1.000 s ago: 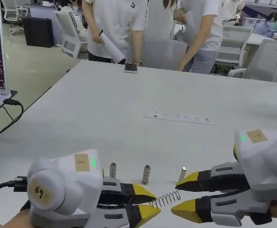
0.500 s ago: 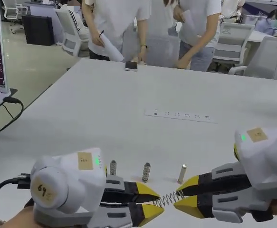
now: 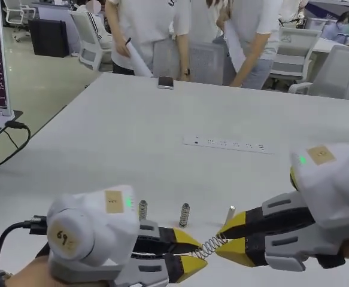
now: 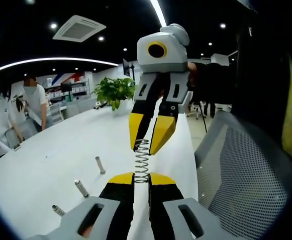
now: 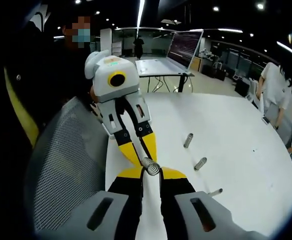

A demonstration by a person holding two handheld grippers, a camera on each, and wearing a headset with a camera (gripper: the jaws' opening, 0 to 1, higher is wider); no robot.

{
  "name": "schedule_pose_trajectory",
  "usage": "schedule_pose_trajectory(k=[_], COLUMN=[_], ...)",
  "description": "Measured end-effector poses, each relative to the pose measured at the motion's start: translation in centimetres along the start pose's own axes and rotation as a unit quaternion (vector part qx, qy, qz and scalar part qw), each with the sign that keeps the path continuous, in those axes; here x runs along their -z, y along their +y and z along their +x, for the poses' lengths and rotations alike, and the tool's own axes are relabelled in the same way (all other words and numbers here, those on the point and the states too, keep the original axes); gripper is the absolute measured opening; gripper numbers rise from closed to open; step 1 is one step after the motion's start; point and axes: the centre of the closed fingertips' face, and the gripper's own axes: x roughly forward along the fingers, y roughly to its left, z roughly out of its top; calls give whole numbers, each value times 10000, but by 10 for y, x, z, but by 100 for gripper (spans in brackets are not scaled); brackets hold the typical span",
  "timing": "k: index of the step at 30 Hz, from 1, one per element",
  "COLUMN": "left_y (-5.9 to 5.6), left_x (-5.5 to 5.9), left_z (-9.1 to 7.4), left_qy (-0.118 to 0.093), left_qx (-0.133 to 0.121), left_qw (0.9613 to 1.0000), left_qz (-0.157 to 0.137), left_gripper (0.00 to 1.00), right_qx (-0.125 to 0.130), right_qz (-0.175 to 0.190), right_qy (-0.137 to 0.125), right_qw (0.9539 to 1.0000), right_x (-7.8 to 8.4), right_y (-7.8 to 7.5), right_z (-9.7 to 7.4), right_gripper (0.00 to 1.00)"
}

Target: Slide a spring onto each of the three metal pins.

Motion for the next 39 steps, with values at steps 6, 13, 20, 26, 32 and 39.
schedule_pose_trajectory(k=[6, 13, 20, 26, 32, 39], left_y=[0, 0, -1, -2, -1, -1], left_x=[-1, -4, -9, -11, -12, -13], left_z=[2, 3, 4, 7, 7, 10], left_qy=[6, -86, -168, -179, -197, -213], left_qx=[30, 35, 67, 82, 77, 67], left_qw=[10000, 10000, 9998, 9998, 9998, 9997], left_qz=[62, 29, 54, 50, 49, 69], left_gripper=[2, 2, 2, 2, 2, 2], right_qx=[-212, -420, -631, -717, -761, -810], right_qz=[-300, -513, -590, -692, -778, -863], right_qy=[315, 678, 879, 1013, 1146, 1398], right_qw=[9988, 9955, 9924, 9899, 9874, 9831], right_x=[-5, -3, 2, 3, 4, 5], right_y=[4, 1, 6, 6, 4, 2], right_z=[-1, 1, 9, 10, 9, 8], right_gripper=[9, 9, 12, 11, 9, 9])
